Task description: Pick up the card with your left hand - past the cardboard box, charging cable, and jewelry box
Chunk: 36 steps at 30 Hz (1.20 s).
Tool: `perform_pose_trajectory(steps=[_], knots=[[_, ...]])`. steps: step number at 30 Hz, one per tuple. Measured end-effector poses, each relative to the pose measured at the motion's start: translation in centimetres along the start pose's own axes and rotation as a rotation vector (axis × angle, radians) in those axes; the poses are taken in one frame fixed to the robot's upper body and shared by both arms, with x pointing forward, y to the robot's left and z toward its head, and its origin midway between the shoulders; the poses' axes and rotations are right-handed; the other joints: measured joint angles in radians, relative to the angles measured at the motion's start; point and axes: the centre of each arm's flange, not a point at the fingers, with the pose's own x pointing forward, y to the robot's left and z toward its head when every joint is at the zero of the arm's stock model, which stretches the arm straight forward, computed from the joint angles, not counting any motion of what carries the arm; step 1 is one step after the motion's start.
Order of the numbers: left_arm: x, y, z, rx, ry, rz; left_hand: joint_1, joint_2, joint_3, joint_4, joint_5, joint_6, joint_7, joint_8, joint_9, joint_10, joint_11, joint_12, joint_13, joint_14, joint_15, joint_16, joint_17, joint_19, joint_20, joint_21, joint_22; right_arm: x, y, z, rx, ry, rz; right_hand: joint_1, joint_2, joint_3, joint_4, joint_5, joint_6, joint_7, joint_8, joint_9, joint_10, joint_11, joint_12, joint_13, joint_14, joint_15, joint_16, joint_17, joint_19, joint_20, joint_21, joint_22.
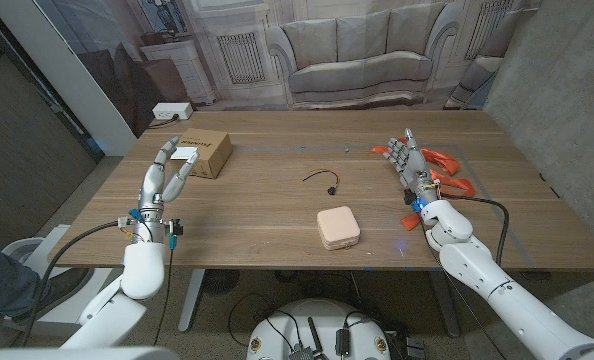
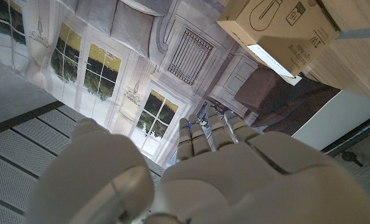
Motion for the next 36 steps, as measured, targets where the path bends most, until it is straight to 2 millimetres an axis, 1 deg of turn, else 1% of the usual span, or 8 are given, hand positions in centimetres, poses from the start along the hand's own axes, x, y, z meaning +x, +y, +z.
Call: perform_pose_trajectory(steps=[10,16,17,20,22,26,34,36], knots=[[-0.35,0.29,-0.12,0.060,0.006,0.034,0.027,-0.001,0.004,-0.012,0.008,0.013,0.001,0.000,0.000,0.021,0.000,0.000,0.000,0.010,-0.001,0.000,0.000,0.000,0.000,0.000,0.000,0.46,0.06,-0.10,0.003,0.008,0.004,0.000,0.000,0.000,0.000,0.000,0.000,0.001,0.000,0.000,0.000,0.000,0.000,0.000,0.005,0.001,0.000,0.000,0.005,-0.005,-0.004,0.000],[-0.45,0.36,-0.18,0.108,0.010,0.048,0.033,0.001,0.005,-0.018,0.014,0.025,-0.011,0.000,0.000,0.032,-0.010,0.000,0.000,0.022,0.001,0.000,0.000,0.001,-0.001,0.000,0.000,0.59,0.09,-0.25,0.006,0.014,0.003,0.000,0.000,0.000,0.000,0.000,0.006,-0.005,0.000,0.000,0.000,0.000,0.000,0.000,0.007,0.000,0.000,0.005,0.009,-0.002,-0.004,0.000],[-0.46,0.33,-0.17,0.108,0.009,0.047,0.044,0.003,0.005,-0.018,0.016,0.025,-0.011,0.000,0.000,0.032,-0.010,0.000,0.000,0.023,0.002,0.000,0.000,0.005,-0.005,0.000,0.000,0.59,0.09,-0.27,0.006,0.016,0.003,0.000,0.000,0.000,0.000,0.000,0.006,-0.005,0.000,0.000,0.004,-0.004,0.000,0.000,0.012,0.002,0.000,0.005,0.009,-0.002,-0.004,0.000],[-0.53,0.20,-0.25,0.127,0.010,0.048,0.045,0.003,0.005,-0.018,0.016,0.033,-0.011,0.000,0.000,0.032,-0.010,0.000,0.000,0.023,0.002,0.000,0.000,0.011,0.000,0.000,0.000,0.61,0.15,-0.37,0.008,0.018,0.003,0.000,0.000,0.000,0.000,0.000,0.006,-0.005,0.000,0.000,0.009,-0.002,0.000,0.000,0.016,0.001,0.000,0.005,0.009,-0.002,-0.004,0.000],[-0.52,0.17,-0.30,0.146,0.009,0.051,0.047,0.005,0.006,-0.025,0.016,0.034,-0.013,0.000,0.000,0.041,-0.012,0.000,0.000,0.027,-0.002,0.000,0.000,0.011,0.000,0.000,0.000,0.60,0.19,-0.45,0.009,0.020,0.003,0.000,0.000,0.000,0.000,0.000,0.006,-0.005,0.000,0.000,0.009,-0.002,0.000,0.000,0.017,0.000,0.005,0.005,0.011,0.000,-0.008,0.000],[-0.53,0.18,-0.45,0.172,0.012,0.052,0.055,0.002,0.006,-0.025,0.016,0.043,-0.015,0.004,0.000,0.044,-0.009,0.000,0.000,0.032,0.003,0.000,0.000,0.011,0.000,0.000,0.000,0.60,0.23,-0.49,0.010,0.021,0.002,0.003,0.004,0.000,0.000,0.000,0.009,-0.002,0.000,0.000,0.013,0.002,0.004,0.000,0.025,-0.007,0.005,0.005,0.016,-0.002,-0.008,0.000],[-0.48,0.03,-0.21,0.225,0.008,0.043,0.061,0.008,0.006,-0.024,0.016,0.048,-0.020,0.008,0.000,0.050,-0.014,0.000,0.000,0.035,-0.001,0.000,0.000,0.011,0.000,0.000,0.000,0.48,0.26,-0.68,0.014,0.024,-0.002,-0.003,0.011,0.000,0.000,-0.008,0.015,-0.007,0.000,0.000,0.018,-0.003,0.004,0.004,0.030,-0.002,0.005,0.005,0.020,-0.005,-0.008,0.000],[-0.54,0.16,-0.37,0.275,0.014,0.049,0.061,0.008,0.004,-0.026,0.016,0.048,-0.020,0.008,0.000,0.055,-0.009,0.000,0.000,0.035,-0.001,0.000,0.000,0.011,0.000,0.000,0.000,0.39,0.33,-0.81,0.017,0.026,-0.004,-0.003,0.011,0.000,0.000,-0.008,0.015,-0.007,0.000,0.000,0.018,-0.003,0.004,0.005,0.030,-0.002,0.005,0.005,0.020,-0.005,-0.008,0.000]])
